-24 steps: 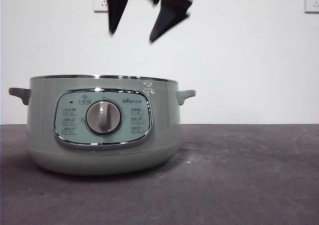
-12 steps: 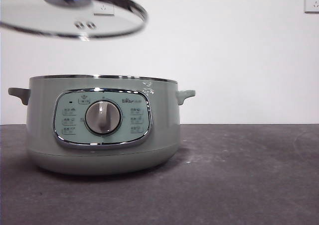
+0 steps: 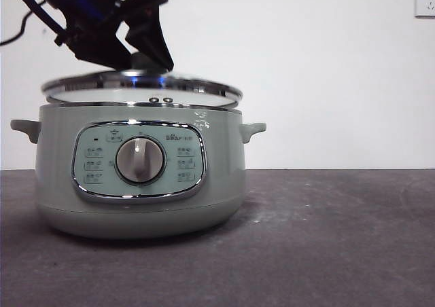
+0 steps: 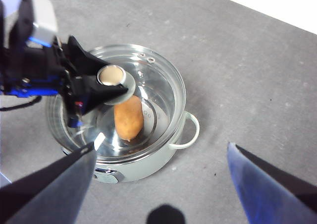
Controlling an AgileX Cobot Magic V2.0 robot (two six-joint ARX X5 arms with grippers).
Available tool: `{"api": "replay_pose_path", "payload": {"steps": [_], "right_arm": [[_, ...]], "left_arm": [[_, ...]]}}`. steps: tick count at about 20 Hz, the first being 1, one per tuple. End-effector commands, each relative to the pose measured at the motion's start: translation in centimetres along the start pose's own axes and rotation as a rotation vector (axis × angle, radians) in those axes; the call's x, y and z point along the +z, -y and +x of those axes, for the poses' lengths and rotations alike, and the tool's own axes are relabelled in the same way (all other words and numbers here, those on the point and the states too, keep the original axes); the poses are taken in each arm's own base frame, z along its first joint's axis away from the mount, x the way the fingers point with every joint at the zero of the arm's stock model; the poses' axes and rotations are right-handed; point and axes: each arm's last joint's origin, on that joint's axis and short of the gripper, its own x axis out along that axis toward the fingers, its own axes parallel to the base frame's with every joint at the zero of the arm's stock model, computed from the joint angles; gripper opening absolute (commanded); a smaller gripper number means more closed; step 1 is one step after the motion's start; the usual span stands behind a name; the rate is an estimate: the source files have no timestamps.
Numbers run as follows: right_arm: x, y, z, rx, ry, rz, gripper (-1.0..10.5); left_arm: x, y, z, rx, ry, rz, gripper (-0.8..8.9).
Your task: Pick up the potato,open the lid,put the potato in the pot,close the lid
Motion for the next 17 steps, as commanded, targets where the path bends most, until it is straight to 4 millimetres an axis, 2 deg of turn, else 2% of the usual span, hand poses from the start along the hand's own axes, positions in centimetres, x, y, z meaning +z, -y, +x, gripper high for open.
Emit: {"api": "replay_pose_path", "payload": {"steps": [1,10,11,13,14,17], "right_arm": [[0.08,0.00,-0.03,-0.004,0.007,0.010,4.4],[0.07,0.00,-0.03,-0.004,0.006,0.010,4.4],[0.07,0.00,-0.03,-0.004,0.006,0.010,4.4],[0.05,0.00,-0.03,-0.004,0.004,0.010,4.4],[0.03,0.00,-0.03,-0.004,0.002,0.009,4.4],[0.02,0.01,-0.03,-0.005,0.001,0.009,4.4]], "left_arm": [[0.45,0.09,0.16,-0.005,0.035,-0.004,-0.09],[-0.19,-0.10,0.31,0.048,-0.025,-0.003,0.00],[-0.20,-0.08,0.31,0.040,-0.026,-0.003,0.25],[-0.17,0.00,0.32,0.014,-0.024,-0.005,2.85],[-0.16,0.00,0.32,0.015,-0.023,-0.006,3.62],[0.05,0.02,0.08,0.015,-0.007,-0.005,3.80]]}}
